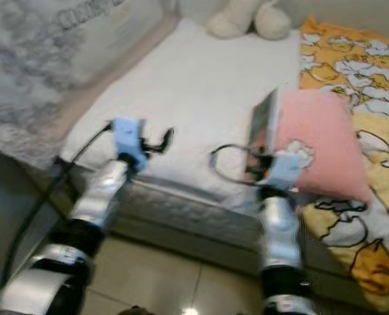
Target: Clean up the room
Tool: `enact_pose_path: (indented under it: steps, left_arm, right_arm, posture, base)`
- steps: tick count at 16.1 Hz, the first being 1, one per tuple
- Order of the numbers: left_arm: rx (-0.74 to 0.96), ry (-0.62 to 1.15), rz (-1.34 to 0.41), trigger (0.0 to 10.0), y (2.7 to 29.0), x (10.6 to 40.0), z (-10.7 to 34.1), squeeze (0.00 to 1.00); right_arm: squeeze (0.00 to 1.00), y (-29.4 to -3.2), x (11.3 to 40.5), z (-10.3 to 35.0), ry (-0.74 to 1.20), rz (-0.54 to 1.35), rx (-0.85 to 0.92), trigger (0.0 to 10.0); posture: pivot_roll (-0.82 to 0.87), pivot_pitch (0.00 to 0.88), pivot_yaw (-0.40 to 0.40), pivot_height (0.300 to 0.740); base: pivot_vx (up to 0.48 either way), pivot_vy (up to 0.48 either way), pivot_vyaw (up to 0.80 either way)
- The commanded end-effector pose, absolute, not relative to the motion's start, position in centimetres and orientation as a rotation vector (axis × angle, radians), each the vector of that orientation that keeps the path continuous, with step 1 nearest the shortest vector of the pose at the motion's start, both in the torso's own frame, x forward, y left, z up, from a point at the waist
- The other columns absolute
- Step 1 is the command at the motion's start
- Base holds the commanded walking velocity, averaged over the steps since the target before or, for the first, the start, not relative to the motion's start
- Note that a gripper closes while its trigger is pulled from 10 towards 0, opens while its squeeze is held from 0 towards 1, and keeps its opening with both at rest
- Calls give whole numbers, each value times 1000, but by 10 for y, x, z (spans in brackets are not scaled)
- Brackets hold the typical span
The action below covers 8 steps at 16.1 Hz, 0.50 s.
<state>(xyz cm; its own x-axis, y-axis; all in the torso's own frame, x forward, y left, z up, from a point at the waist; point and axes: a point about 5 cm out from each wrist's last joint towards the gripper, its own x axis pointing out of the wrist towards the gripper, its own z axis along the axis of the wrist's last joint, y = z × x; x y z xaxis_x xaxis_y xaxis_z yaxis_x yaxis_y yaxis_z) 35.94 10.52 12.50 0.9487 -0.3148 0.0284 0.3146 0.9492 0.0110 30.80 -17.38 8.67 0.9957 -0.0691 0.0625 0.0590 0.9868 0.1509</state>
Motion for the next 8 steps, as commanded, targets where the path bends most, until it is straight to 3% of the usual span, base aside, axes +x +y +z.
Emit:
enact_pose_path:
  steps: [1,4,7,8]
  left_arm:
    - [54,13,-334,10000,104,359,118,0]
    - [108,96,-310,10000,130,345,93,0]
    - [40,94,-293,10000,128,341,89,0]
    - [46,63,-307,10000,121,343,94,0]
  right_arm:
    - [0,-180,306,94,-99,-71,117,0]
    - [0,-188,287,76,-41,-82,92,0]
    - [0,-193,283,70,-16,-91,78,0]
    - [0,-192,286,72,-23,-87,68,0]
  posture:
    - [30,0,62,740]
    - [36,0,49,740]
    - [41,0,41,740]
    - [38,0,43,740]
  base:
    - [0,480,0]
    - [0,480,0]
    - [0,0,0]
    - [480,0,0]
